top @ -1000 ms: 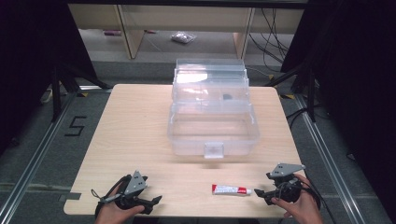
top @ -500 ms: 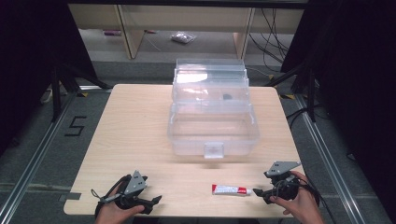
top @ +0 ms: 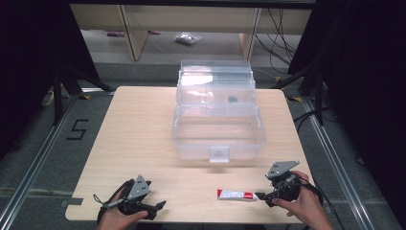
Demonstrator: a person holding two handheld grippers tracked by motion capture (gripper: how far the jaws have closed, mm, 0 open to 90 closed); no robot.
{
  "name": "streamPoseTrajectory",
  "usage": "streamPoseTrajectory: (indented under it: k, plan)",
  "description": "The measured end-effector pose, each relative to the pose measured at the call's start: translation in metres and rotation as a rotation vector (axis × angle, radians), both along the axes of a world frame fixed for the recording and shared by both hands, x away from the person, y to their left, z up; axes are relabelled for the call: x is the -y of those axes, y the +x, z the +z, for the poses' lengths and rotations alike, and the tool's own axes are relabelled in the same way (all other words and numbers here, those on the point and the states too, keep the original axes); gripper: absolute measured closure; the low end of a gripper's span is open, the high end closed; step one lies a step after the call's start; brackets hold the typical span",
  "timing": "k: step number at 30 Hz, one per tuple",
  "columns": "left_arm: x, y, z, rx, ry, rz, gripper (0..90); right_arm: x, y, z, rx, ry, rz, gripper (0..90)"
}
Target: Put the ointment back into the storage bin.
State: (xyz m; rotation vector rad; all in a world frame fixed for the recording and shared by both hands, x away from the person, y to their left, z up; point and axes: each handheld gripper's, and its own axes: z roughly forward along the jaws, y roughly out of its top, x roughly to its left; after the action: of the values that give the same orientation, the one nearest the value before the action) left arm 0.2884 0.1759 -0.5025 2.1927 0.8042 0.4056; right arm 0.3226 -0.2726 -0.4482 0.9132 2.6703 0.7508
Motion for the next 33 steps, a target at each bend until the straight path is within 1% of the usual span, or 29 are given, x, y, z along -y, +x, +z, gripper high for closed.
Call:
streamPoseTrajectory:
  k: [1, 3, 4, 5, 6, 7, 8, 9, 10, 11, 12, 13, 14, 16, 17, 18, 19, 20, 21, 23, 24, 25, 26, 27, 29, 30, 31, 32, 33]
  plan:
    - [0.0, 0.0, 0.0, -0.002, -0.001, 0.0, 15.2, -0.005, 0.001, 0.003, -0.018, -0.016, 0.034, 25.6]
    - [0.0, 0.0, 0.0, -0.003, -0.007, -0.001, 15.2, -0.011, 0.003, 0.006, -0.022, -0.026, 0.063, 26.7]
    - [0.0, 0.0, 0.0, -0.003, -0.007, -0.001, 15.2, -0.011, 0.003, 0.006, -0.022, -0.026, 0.063, 26.7]
    - [0.0, 0.0, 0.0, -0.004, -0.004, 0.001, 15.2, -0.013, 0.004, 0.008, -0.021, -0.046, 0.078, 27.3]
    - [0.0, 0.0, 0.0, -0.007, -0.008, 0.004, 15.2, -0.018, 0.004, 0.01, -0.04, -0.059, 0.107, 28.9]
    - [0.0, 0.0, -0.001, -0.012, -0.008, 0.008, 15.2, -0.023, 0.007, 0.013, -0.029, -0.082, 0.145, 31.4]
    - [0.0, 0.0, -0.001, -0.011, -0.01, 0.01, 15.2, -0.027, 0.009, 0.014, -0.042, -0.095, 0.17, 32.4]
    - [0.0, 0.0, -0.001, -0.011, -0.01, 0.01, 15.2, -0.027, 0.009, 0.014, -0.042, -0.095, 0.17, 32.4]
    - [0.001, 0.0, -0.001, -0.009, -0.008, 0.007, 15.2, -0.034, 0.01, 0.017, -0.047, -0.118, 0.218, 35.7]
    - [0.001, -0.001, 0.0, -0.008, -0.007, 0.011, 15.2, -0.037, 0.01, 0.018, -0.064, -0.132, 0.223, 36.5]
    - [0.001, -0.001, 0.0, -0.008, -0.007, 0.011, 15.2, -0.037, 0.01, 0.018, -0.064, -0.132, 0.223, 36.5]
    - [0.001, 0.0, -0.001, -0.01, -0.006, 0.011, 15.2, -0.044, 0.012, 0.018, -0.065, -0.147, 0.265, 38.1]
    - [0.001, 0.0, -0.001, -0.01, -0.007, 0.012, 15.2, -0.047, 0.011, 0.018, -0.078, -0.156, 0.256, 38.2]
    - [0.001, 0.0, -0.001, -0.011, -0.01, 0.011, 15.2, -0.053, 0.014, 0.017, -0.082, -0.177, 0.292, 40.6]
    - [0.0, 0.0, 0.0, -0.011, -0.009, 0.011, 15.2, -0.055, 0.014, 0.016, -0.091, -0.185, 0.29, 41.9]
    - [0.0, 0.0, 0.0, -0.009, -0.016, 0.007, 15.2, -0.057, 0.016, 0.015, -0.084, -0.2, 0.32, 43.1]
    - [0.0, 0.0, 0.0, -0.009, -0.016, 0.007, 15.2, -0.057, 0.016, 0.015, -0.084, -0.2, 0.32, 43.1]
    - [0.0, 0.0, 0.0, -0.009, -0.016, 0.007, 15.2, -0.06, 0.017, 0.014, -0.095, -0.208, 0.328, 44.1]
    - [0.0, 0.0, 0.0, -0.008, -0.015, 0.005, 15.2, -0.065, 0.017, 0.012, -0.115, -0.233, 0.342, 46.6]
    - [0.0, 0.0, -0.001, -0.009, -0.016, 0.008, 15.2, -0.067, 0.017, 0.011, -0.113, -0.239, 0.346, 46.9]
    - [0.0, 0.0, -0.001, -0.009, -0.016, 0.008, 15.2, -0.072, 0.018, 0.008, -0.127, -0.256, 0.373, 48.6]
    - [0.0, 0.0, -0.001, -0.009, -0.016, 0.008, 15.2, -0.072, 0.018, 0.008, -0.127, -0.256, 0.373, 48.6]
    - [0.001, 0.0, -0.001, -0.009, -0.015, 0.008, 15.2, -0.074, 0.017, 0.007, -0.131, -0.273, 0.369, 49.0]
    - [0.001, 0.0, -0.001, -0.008, -0.017, 0.009, 15.2, -0.076, 0.018, 0.006, -0.123, -0.281, 0.386, 49.7]
    - [0.001, 0.0, -0.001, -0.009, -0.016, 0.009, 15.2, -0.079, 0.018, 0.003, -0.144, -0.299, 0.38, 51.7]
    - [0.0, 0.0, -0.001, -0.008, -0.017, 0.006, 15.2, -0.081, 0.018, 0.001, -0.158, -0.334, 0.35, 52.7]
    - [0.0, 0.0, -0.001, -0.008, -0.017, 0.006, 15.2, -0.081, 0.018, 0.001, -0.158, -0.334, 0.35, 52.7]
    - [0.0, 0.0, -0.001, -0.008, -0.016, 0.007, 15.2, -0.082, 0.02, -0.001, -0.163, -0.346, 0.371, 54.0]
    - [0.0, 0.0, -0.001, -0.007, -0.017, 0.007, 15.2, -0.083, 0.021, -0.003, -0.168, -0.349, 0.366, 54.5]
